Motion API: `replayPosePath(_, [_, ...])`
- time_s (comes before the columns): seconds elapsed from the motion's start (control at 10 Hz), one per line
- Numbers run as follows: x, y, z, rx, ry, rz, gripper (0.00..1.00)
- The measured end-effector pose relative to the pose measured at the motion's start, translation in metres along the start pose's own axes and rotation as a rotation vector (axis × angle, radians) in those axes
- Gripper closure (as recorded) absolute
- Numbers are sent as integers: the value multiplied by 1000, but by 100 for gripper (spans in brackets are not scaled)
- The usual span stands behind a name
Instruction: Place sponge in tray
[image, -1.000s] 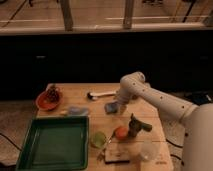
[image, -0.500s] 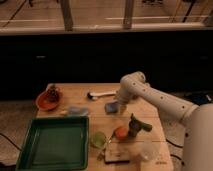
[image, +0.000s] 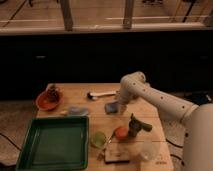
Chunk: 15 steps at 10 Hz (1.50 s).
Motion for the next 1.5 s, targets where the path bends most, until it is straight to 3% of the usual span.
replayPosePath(0.9, [2,1,0,-2,2,21,32])
replayPosePath(1.0, [2,1,0,-1,2,23,30])
replayPosePath(1.1, [2,0,0,-4,2,15,21])
replayPosePath(1.5, [-2,-4,7,-24,2,-6,20])
